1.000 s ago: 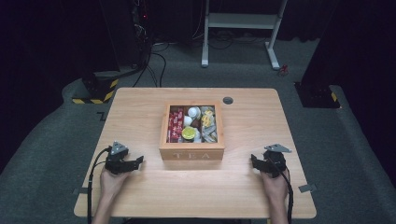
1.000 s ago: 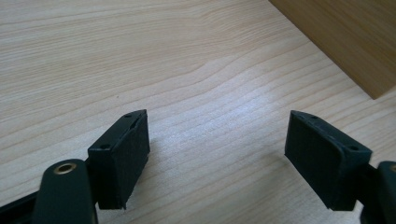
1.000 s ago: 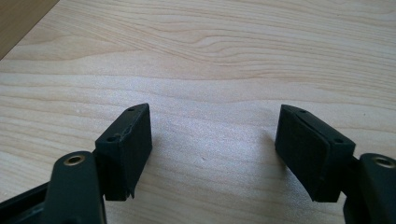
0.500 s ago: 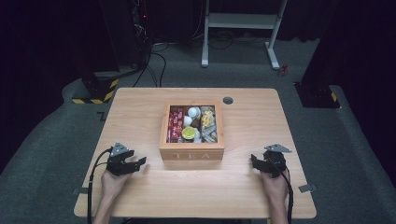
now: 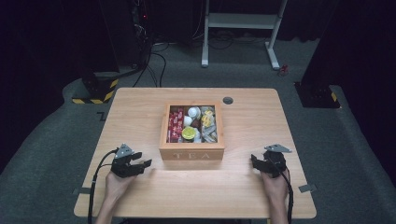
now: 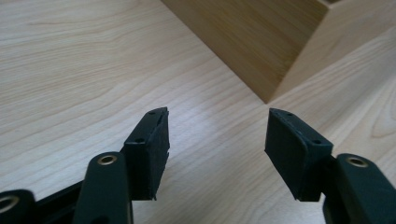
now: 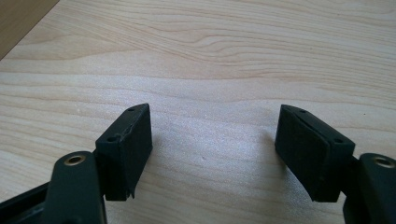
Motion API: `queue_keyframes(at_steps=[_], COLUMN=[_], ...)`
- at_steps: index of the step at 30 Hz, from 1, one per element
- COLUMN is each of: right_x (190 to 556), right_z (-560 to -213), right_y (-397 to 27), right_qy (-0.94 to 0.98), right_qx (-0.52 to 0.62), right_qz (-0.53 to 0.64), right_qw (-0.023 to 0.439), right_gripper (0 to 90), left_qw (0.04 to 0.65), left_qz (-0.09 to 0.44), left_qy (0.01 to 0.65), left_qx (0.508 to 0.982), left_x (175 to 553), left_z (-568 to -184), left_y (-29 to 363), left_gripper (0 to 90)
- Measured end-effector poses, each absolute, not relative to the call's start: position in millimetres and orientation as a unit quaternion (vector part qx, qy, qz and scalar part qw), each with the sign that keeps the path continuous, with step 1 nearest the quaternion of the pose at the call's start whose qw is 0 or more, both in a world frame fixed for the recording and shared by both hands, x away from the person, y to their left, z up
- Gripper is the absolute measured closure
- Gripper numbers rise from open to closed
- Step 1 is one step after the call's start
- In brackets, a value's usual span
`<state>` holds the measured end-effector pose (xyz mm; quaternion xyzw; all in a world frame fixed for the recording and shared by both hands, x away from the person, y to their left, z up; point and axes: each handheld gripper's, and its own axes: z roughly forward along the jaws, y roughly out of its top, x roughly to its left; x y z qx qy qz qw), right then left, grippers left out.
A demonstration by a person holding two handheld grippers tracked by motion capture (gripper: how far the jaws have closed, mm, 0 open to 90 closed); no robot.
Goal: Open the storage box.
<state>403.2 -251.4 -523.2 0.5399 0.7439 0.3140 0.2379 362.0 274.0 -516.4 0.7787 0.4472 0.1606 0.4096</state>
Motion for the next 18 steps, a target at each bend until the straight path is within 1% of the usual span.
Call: queue_keyframes(at_steps=[13, 18], right_x=[403.2, 403.2], right_z=[-523.2, -523.2], right_y=[-251.5, -251.4], right_qy=[0.744, 0.744], right_qx=[0.54, 0.54], right_qz=[0.314, 0.314], right_qw=[0.238, 0.238], right_gripper=[27.4, 27.4], left_qw=[0.426, 0.425], left_qz=[0.157, 0.157], left_qy=[0.409, 0.399], left_qx=[0.792, 0.797], left_x=[357.1, 355.8], left_z=[-513.9, -514.0], left_y=[249.4, 243.1], left_gripper=[53.5, 56.0])
